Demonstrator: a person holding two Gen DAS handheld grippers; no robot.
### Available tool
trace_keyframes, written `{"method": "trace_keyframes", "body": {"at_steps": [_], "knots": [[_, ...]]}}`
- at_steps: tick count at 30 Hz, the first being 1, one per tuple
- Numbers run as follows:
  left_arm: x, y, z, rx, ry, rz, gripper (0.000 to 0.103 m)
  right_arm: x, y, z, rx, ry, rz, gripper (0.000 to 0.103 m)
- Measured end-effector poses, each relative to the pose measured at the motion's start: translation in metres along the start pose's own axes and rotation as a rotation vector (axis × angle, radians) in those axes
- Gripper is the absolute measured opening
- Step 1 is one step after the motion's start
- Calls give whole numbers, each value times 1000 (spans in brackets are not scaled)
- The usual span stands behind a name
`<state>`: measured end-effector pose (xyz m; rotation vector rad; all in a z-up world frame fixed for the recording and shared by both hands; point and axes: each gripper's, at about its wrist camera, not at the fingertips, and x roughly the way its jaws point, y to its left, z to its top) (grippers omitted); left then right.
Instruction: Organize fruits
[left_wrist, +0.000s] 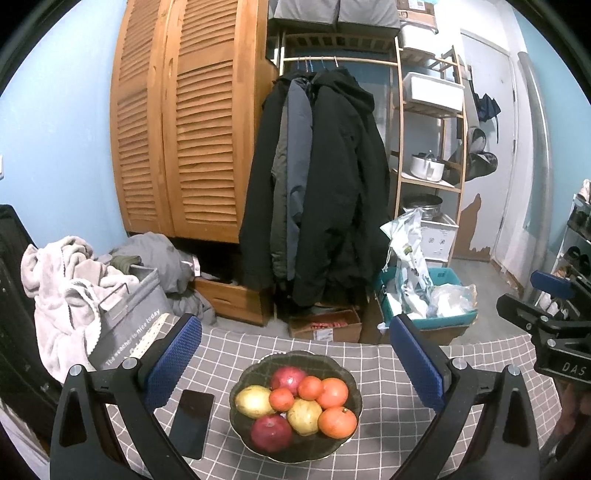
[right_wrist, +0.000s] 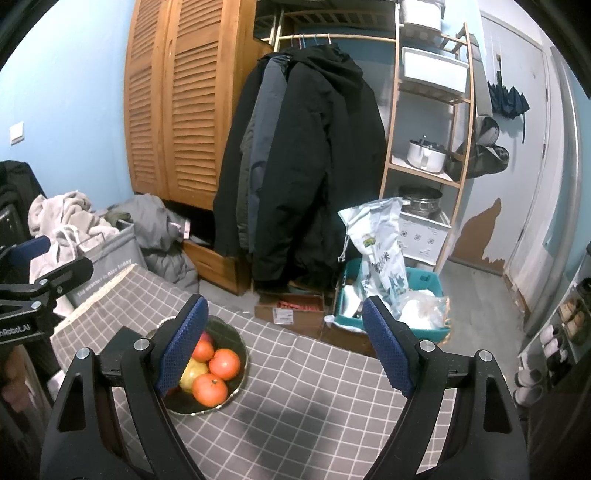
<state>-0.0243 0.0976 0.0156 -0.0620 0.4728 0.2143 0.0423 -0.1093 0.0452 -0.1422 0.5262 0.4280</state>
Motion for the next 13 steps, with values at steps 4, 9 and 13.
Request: {"method": "trace_keyframes", "body": {"at_steps": [4,9,13], "knots": [[0,0,0,-4,-5,-1,102,0,1,0,0,0,0,84],[-3,0,0,-9,-13,-7,102,0,2,0,-1,0,0,84],[-7,-1,1,2,-27,0,102,-1,-1,-1,1,0,-2,84]]}}
